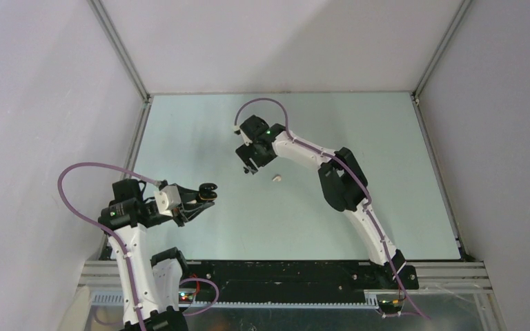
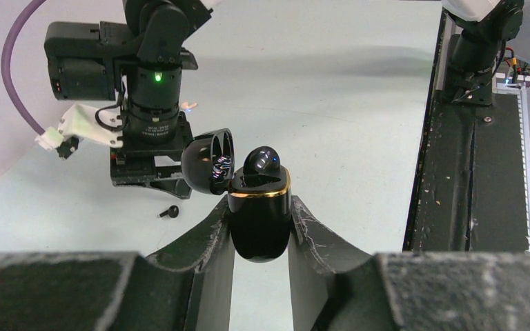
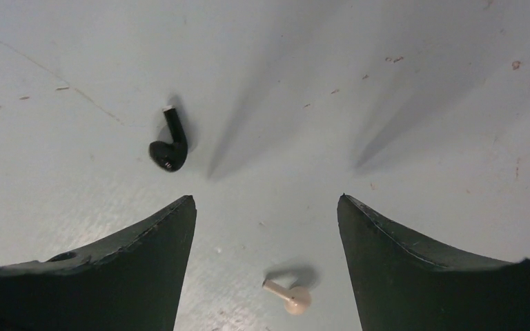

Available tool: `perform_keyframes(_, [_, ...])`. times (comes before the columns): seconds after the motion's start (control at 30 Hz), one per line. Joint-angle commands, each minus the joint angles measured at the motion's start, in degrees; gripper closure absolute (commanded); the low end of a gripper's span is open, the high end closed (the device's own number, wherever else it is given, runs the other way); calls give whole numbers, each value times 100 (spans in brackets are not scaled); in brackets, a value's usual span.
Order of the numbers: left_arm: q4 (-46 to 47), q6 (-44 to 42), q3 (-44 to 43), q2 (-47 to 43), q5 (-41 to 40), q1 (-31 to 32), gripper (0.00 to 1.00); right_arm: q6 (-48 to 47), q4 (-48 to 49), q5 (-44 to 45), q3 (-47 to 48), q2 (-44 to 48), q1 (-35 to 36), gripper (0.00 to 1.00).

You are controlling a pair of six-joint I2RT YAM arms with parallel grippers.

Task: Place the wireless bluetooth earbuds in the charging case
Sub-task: Move the left earbud to the center of the board.

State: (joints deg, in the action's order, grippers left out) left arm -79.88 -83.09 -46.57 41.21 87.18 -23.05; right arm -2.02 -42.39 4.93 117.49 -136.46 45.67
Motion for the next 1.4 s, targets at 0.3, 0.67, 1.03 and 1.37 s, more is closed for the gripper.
perform_keyframes(0.3, [0,-119,-257,-35,124,-46,100,1111,28,-747,364,48,-44,18])
perform_keyframes(0.67, [23,-122,-237,-47,113,-53,100,892,75,248,856,-345,165,17])
perform_keyframes(1.03, [55,-136,-212,-67,115,-45,100,827,-18,353,944,-528,227,18])
perform_keyframes(1.37, [60,-135,-205,-91,116,-50,100,461,37,940,605,-338,224,18])
